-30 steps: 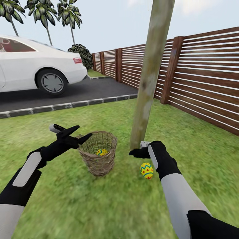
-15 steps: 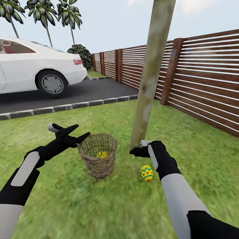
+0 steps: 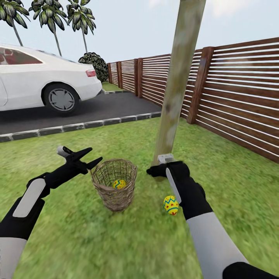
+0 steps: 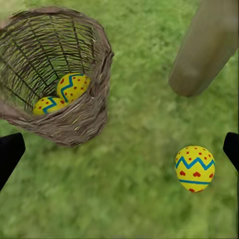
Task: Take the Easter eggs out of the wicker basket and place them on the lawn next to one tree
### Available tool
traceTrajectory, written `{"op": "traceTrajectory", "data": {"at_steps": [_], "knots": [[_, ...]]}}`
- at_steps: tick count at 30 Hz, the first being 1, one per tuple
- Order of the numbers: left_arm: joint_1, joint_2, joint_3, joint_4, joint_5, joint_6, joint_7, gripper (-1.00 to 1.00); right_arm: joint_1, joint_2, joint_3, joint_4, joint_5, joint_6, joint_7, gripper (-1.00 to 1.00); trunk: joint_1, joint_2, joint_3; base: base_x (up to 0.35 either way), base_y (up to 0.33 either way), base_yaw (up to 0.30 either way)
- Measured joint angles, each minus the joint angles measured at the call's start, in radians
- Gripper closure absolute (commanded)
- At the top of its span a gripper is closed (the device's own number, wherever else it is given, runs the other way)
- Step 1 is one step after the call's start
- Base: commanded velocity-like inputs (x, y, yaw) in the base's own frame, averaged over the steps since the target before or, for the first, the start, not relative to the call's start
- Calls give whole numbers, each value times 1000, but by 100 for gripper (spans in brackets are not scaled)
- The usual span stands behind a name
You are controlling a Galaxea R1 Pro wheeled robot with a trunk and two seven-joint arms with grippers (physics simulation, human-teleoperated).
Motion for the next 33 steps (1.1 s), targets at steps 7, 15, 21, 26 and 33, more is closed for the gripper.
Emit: {"op": "traceTrajectory", "data": {"at_steps": [7, 15, 21, 26, 33], "knots": [[0, 0, 8, 18, 1, -1, 14, -100, -1, 0, 179, -73, -26, -36, 6, -100, -27, 49, 22, 0, 0, 0], [0, -4, 8, 18, 0, -3, 35, -100, -1, 0, 192, -80, -29, -71, 10, -100, -57, 105, 47, 0, 0, 0], [0, -3, 7, 19, 0, -4, 34, -100, 11, 0, 195, -77, -48, -71, 13, -100, -80, 147, 66, 0, 0, 0], [1, -11, 3, 21, 0, -4, 31, -100, 25, 0, 239, -75, -151, -70, 15, -100, -92, 168, 75, 0, 0, 0], [1, -14, 11, 101, 10, -5, 15, -100, 27, 0, 248, -71, -169, -71, 13, -100, -92, 168, 75, 94, 78, 0]]}}
